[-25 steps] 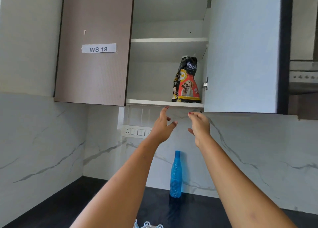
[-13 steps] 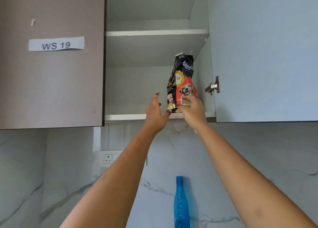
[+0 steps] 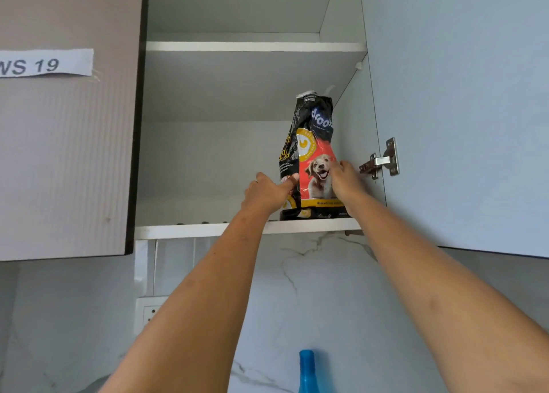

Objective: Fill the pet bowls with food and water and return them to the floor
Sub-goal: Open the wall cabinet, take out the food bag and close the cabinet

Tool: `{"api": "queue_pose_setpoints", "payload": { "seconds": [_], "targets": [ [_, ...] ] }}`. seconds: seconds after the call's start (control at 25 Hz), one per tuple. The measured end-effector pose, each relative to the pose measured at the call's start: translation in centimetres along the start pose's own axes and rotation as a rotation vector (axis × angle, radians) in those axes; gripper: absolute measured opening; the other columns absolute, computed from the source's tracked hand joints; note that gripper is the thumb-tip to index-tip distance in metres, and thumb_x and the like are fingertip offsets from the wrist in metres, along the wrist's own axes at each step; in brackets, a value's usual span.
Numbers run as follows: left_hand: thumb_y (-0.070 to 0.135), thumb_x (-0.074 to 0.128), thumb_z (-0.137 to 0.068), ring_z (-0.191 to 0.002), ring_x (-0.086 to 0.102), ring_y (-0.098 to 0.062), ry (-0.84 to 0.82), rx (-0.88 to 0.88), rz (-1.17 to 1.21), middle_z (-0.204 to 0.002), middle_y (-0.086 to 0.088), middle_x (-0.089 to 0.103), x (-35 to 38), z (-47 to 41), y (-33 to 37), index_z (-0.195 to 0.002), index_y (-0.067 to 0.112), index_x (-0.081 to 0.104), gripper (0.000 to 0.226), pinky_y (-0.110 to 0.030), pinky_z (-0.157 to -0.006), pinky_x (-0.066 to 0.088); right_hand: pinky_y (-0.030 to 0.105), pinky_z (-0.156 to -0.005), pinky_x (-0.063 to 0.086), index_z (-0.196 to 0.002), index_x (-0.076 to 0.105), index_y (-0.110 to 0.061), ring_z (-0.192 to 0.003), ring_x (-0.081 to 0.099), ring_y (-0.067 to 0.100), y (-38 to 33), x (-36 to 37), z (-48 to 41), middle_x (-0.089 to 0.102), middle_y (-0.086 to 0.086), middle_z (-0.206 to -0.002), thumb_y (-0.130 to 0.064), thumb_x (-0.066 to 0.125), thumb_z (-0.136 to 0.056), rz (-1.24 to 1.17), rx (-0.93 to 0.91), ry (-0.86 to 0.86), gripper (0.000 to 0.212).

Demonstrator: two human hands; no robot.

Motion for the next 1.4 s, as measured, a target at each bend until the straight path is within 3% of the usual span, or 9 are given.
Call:
{"api": "queue_pose_setpoints", "payload": {
  "seconds": [0.12, 0.36, 0.64, 0.8, 0.92, 1.04, 1.12, 1.24, 1.4],
  "targets": [
    [0.073, 0.041, -0.083, -0.141, 0.027, -0.038, -0.141, -0.118, 0.129, -0.156, -0.019, 0.023, 2.3, -1.6, -0.6, -0.151, 0.007, 0.005, 0.101, -0.048, -0.110, 0.028, 0.039, -0.099, 0.043, -0.136, 0.048, -0.009, -0.120, 0.053, 0.031, 2.1, 0.0, -2.8, 0.056, 0.016, -0.134, -0.049, 0.023, -0.102, -0.062, 0.135, 0.032, 0.058],
    [0.080, 0.044, -0.075, -0.140, 0.029, -0.032, -0.445, -0.051, -0.056, -0.155, -0.007, 0.028, 6.7, -1.7, -0.6, -0.151, 0.014, 0.016, 0.105, -0.048, -0.114, 0.026, 0.039, -0.109, 0.034, -0.143, 0.043, -0.007, -0.134, 0.043, 0.031, 4.6, 1.2, -4.3, 0.044, 0.017, -0.147, -0.059, 0.018, -0.099, -0.086, 0.311, -0.062, 0.072],
    [0.081, 0.050, -0.071, -0.132, 0.040, -0.035, -0.318, -0.145, 0.030, -0.147, -0.016, 0.037, 4.6, -1.3, -1.3, -0.146, 0.009, 0.020, 0.109, -0.048, -0.104, 0.035, 0.049, -0.110, 0.036, -0.140, 0.048, -0.019, -0.131, 0.046, 0.031, 5.3, 1.8, -5.8, 0.050, 0.012, -0.143, -0.093, 0.009, -0.056, -0.111, 0.247, -0.020, 0.119],
    [0.103, 0.022, -0.039, -0.102, 0.059, -0.030, -0.108, -0.124, 0.095, -0.114, -0.014, 0.061, 2.0, -1.5, -1.1, -0.125, 0.007, 0.049, 0.131, -0.044, -0.096, 0.046, 0.047, -0.115, 0.031, -0.145, 0.042, -0.014, -0.138, 0.038, 0.030, 5.3, 1.7, -5.0, 0.040, 0.012, -0.151, -0.096, 0.013, -0.052, -0.147, 0.291, -0.005, 0.127],
    [0.106, 0.002, -0.020, -0.098, 0.060, -0.029, -0.074, -0.111, 0.092, -0.106, -0.013, 0.067, 1.5, -1.8, -1.1, -0.112, 0.013, 0.061, 0.144, -0.048, -0.098, 0.044, 0.046, -0.115, 0.029, -0.147, 0.039, -0.016, -0.139, 0.037, 0.029, 5.7, 2.0, -5.3, 0.038, 0.010, -0.152, -0.096, 0.012, -0.049, -0.173, 0.320, -0.024, 0.129],
    [0.100, 0.020, -0.056, -0.118, 0.050, -0.031, -0.087, -0.118, 0.140, -0.123, -0.008, 0.056, 1.7, -1.1, -0.8, -0.128, 0.014, 0.045, 0.114, -0.052, -0.110, 0.029, 0.044, -0.113, 0.034, -0.140, 0.050, -0.022, -0.129, 0.049, 0.028, 5.0, 3.2, -4.5, 0.053, 0.010, -0.140, -0.089, 0.009, -0.068, -0.207, 0.300, -0.142, 0.106],
    [0.082, 0.042, -0.075, -0.109, 0.052, -0.026, -0.124, -0.092, 0.258, -0.119, -0.009, 0.053, 2.2, -0.7, -0.4, -0.127, 0.012, 0.032, 0.087, -0.042, -0.100, 0.038, 0.045, -0.109, 0.038, -0.135, 0.054, -0.024, -0.121, 0.055, 0.027, 5.7, 3.6, -5.5, 0.060, 0.009, -0.132, -0.091, 0.007, -0.063, -0.191, 0.283, -0.154, 0.109],
    [0.066, 0.063, -0.075, -0.094, 0.060, -0.018, -0.122, -0.011, 0.317, -0.114, -0.007, 0.060, 1.7, -0.6, 0.4, -0.115, 0.014, 0.034, 0.072, -0.034, -0.082, 0.048, 0.047, -0.104, 0.041, -0.132, 0.055, -0.029, -0.115, 0.058, 0.028, 8.8, 4.8, -8.9, 0.062, 0.008, -0.129, -0.105, 0.006, -0.031, -0.195, 0.290, -0.137, 0.136],
    [0.062, 0.072, -0.070, -0.092, 0.065, -0.017, 0.022, 0.132, 0.219, -0.106, 0.001, 0.063, -0.6, 0.0, 1.6, -0.110, 0.018, 0.041, 0.067, -0.037, -0.083, 0.054, 0.045, -0.099, 0.047, -0.124, 0.060, -0.020, -0.106, 0.061, 0.028, 4.2, 1.5, -3.3, 0.065, 0.010, -0.119, -0.079, 0.013, -0.068, -0.277, 0.276, -0.005, 0.094]
  ]
}}
Point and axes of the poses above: each hand's wrist, its own z-axis away from the middle knuckle, its own x-axis out of the palm, y = z × x, the point moved 10 cm from there along -z, towards the middle knuckle
